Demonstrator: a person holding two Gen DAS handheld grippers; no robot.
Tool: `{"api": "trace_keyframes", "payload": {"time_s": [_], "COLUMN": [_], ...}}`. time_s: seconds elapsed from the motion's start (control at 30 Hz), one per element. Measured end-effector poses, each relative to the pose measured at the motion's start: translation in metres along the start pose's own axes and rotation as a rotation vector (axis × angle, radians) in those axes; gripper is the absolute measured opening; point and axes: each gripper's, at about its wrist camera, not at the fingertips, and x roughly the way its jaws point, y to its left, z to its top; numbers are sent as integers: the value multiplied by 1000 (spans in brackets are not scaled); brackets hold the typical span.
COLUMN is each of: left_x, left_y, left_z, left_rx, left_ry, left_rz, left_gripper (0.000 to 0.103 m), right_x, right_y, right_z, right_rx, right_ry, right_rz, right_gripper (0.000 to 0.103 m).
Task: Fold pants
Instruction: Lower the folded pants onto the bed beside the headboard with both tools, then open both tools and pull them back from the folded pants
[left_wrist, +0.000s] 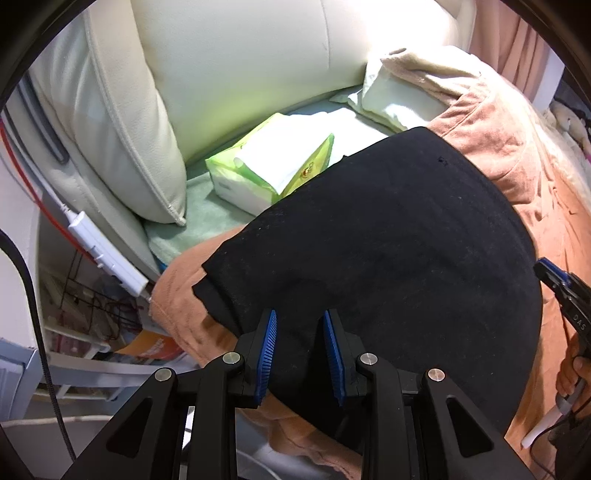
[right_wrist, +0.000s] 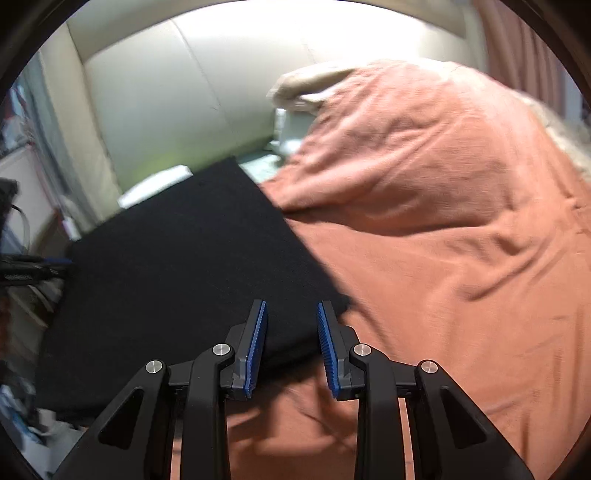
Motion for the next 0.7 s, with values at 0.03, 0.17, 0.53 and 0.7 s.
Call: {"api": "trace_keyframes", "payload": {"time_s": [0.03, 0.17, 0.53, 0.7], "left_x": [-2, -17, -99, -140], "left_y": [0, -5, -32, -56], "left_z": [0, -1, -17, -22], "left_rx": [-6, 5, 43, 114], "left_ry": [-1, -28, -136, -164], "left_rz": [1, -8, -72, -84], "left_gripper": [29, 29, 80, 102], "right_x": [-3, -29, -122, -165], "right_y": [-4, -11, 24, 36], "right_z": [0, 3, -3, -5], "right_rx": [21, 55, -89, -92], "right_ry": [11, -16, -59, -29], "right_rz": [18, 58, -18, -98], "right_gripper": [24, 24, 79, 87]}}
